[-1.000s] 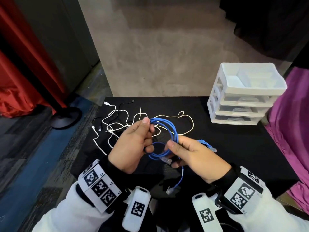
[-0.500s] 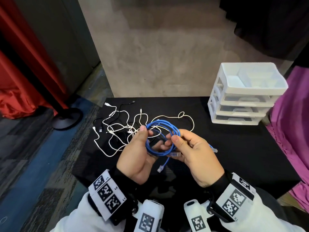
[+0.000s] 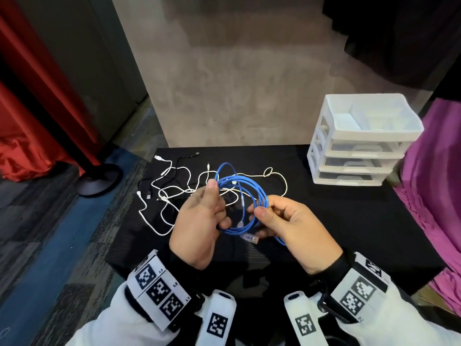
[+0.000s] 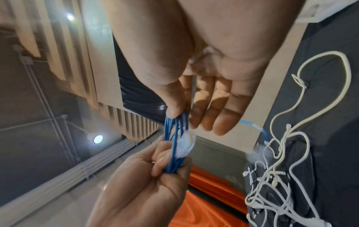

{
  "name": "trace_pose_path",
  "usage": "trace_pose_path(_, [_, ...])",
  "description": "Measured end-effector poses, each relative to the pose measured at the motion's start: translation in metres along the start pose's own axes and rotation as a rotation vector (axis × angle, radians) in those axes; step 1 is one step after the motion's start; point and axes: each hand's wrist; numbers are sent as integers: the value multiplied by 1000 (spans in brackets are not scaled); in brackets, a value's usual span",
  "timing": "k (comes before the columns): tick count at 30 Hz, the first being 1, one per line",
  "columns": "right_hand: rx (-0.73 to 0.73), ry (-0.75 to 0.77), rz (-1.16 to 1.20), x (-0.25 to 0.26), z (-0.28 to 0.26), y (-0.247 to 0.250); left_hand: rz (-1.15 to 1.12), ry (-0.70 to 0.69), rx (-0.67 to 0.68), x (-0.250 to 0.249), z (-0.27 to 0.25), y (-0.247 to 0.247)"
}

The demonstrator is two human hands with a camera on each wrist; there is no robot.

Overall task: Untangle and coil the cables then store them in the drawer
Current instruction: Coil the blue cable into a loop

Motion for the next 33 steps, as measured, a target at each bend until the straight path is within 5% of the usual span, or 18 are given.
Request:
trace_pose_path(6, [-293, 187, -268, 7, 15, 16, 210, -108, 178, -21, -4, 3])
trace_pose_path(11, [-65, 93, -417, -8, 27, 26, 254, -101, 289, -36, -7, 5])
trace_pose_path(17, [-534, 247, -353, -13, 22, 31, 259, -85, 288, -41, -4, 14])
trace_pose_path(21, [-337, 163, -436, -18, 28, 29, 270, -38, 355, -38, -5, 12])
trace_pose_path(28, [-283, 112, -330, -27, 28, 34, 270, -8, 427, -47, -9, 8])
trace_pose_path(33, [-176, 41, -162, -17, 20, 34, 281, -24, 311, -36, 5, 20])
Point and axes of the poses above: each hand's wrist, its own z-axis towards the middle knuckle, its own y-axis out of the back of the hand, x = y × z, and after that the axes turned 5 degrees about -z, right-handed
